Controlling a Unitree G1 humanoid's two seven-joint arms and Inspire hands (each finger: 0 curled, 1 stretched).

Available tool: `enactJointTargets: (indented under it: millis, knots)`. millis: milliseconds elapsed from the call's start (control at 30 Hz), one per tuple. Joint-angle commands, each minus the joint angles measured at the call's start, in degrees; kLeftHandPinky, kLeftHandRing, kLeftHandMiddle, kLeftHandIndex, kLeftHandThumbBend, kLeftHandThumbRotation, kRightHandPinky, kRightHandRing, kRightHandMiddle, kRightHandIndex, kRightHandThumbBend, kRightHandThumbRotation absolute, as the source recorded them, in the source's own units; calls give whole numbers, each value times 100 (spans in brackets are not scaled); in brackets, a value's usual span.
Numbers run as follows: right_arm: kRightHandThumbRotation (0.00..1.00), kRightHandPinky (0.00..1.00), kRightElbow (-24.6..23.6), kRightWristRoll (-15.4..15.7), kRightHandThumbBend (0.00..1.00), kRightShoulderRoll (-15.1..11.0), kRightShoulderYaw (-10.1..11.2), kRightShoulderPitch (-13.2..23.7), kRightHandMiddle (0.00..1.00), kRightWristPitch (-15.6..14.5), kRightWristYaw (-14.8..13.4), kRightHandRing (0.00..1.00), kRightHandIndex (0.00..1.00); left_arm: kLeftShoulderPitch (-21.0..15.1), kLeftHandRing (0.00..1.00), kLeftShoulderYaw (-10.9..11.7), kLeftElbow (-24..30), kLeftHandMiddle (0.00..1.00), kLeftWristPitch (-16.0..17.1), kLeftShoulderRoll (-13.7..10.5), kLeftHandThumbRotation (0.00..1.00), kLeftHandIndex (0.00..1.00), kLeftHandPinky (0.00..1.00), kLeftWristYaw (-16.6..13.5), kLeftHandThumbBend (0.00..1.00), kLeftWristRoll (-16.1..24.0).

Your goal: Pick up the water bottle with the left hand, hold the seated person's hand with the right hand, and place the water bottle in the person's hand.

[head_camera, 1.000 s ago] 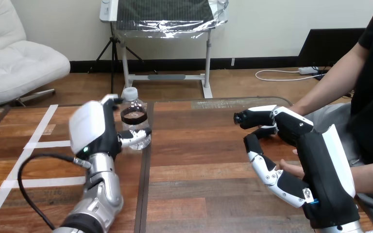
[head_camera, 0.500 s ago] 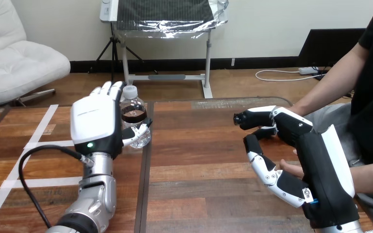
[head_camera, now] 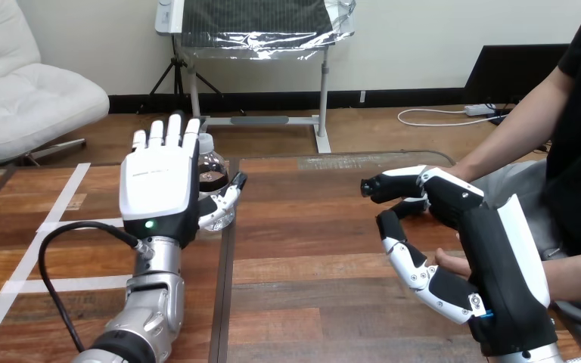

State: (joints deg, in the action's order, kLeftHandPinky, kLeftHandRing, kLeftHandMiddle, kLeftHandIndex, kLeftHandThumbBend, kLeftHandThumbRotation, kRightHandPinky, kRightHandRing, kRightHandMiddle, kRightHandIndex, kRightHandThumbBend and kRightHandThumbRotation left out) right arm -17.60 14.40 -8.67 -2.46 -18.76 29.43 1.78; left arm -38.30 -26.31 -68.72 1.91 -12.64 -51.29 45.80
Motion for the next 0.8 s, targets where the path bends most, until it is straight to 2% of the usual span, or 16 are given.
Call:
enactJointTargets:
  millis: [0, 367, 767]
  knots:
    - [0, 54, -25, 4, 25, 34, -50, 343, 67, 12, -25, 65, 61, -518, 94, -70, 194, 96, 76, -113, 95, 91, 93, -206, 48, 51]
    - [0, 56, -58, 42, 25, 34, -54, 320, 68, -37, -30, 66, 61, -453, 88, -33, 280, 91, 255, -97, 90, 87, 85, -391, 48, -20]
    - [0, 53, 28, -11, 25, 29, -81, 346, 67, 19, -29, 64, 60, -393, 85, -22, 290, 88, 401, -106, 89, 86, 81, -303, 48, -69]
